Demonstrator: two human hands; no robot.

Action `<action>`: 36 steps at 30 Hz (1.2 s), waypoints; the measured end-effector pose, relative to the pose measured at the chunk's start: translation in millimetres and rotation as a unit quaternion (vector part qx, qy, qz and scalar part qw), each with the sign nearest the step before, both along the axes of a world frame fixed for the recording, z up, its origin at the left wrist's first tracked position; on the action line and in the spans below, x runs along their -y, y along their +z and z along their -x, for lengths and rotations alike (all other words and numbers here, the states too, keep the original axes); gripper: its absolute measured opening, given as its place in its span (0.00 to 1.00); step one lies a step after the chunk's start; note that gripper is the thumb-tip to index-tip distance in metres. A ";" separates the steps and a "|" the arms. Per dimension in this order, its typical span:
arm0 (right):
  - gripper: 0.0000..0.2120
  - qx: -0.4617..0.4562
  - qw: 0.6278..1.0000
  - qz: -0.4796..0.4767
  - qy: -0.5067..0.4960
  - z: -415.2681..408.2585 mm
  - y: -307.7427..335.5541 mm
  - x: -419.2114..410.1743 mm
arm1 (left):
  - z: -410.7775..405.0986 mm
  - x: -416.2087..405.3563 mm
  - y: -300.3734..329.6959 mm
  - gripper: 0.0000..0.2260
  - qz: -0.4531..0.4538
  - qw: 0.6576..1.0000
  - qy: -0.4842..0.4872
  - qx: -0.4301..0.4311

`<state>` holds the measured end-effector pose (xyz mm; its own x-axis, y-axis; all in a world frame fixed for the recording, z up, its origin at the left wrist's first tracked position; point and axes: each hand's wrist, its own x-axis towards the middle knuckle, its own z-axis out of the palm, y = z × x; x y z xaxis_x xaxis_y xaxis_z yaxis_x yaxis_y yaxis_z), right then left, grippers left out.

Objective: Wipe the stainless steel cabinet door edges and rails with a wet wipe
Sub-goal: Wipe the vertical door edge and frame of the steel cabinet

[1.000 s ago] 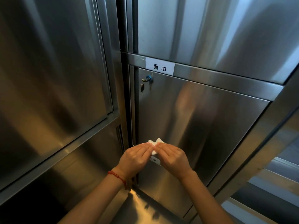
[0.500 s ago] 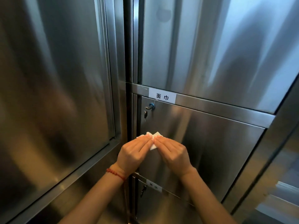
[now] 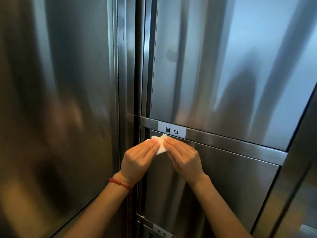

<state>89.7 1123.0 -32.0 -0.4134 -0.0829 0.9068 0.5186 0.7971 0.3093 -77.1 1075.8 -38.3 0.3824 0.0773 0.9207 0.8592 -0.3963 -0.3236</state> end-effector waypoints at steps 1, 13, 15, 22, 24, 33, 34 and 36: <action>0.09 -0.004 1.000 -0.011 0.001 2.2 6.1 -2.1 | 1.5 -3.2 4.6 0.09 -0.003 1.000 0.001 0.002; 0.08 -0.023 0.997 -0.073 0.006 28.2 64.7 -25.9 | 20.6 -27.7 68.5 0.09 -0.073 0.997 0.000 0.003; 0.10 -0.025 0.997 -0.075 -0.006 30.5 73.4 -31.0 | 27.0 -31.5 78.4 0.09 -0.080 0.997 0.007 0.002; 0.12 -0.048 0.994 -0.083 -0.046 35.9 102.7 -48.6 | 43.5 -48.6 109.9 0.08 -0.105 0.994 0.016 -0.024; 0.11 -0.052 0.993 -0.086 -0.054 37.7 111.3 -52.4 | 45.8 -54.9 117.8 0.07 -0.114 0.993 0.021 -0.032; 0.12 -0.089 0.986 -0.113 -0.079 43.7 156.8 -64.4 | 50.5 -82.1 156.4 0.08 -0.166 0.985 0.039 -0.023; 0.12 -0.090 0.986 -0.117 -0.083 44.8 160.9 -65.6 | 51.4 -84.4 159.9 0.08 -0.171 0.984 0.043 -0.017; 0.12 -0.087 0.984 -0.125 -0.093 47.4 169.6 -67.8 | 52.3 -87.9 167.4 0.09 -0.181 0.982 0.048 -0.010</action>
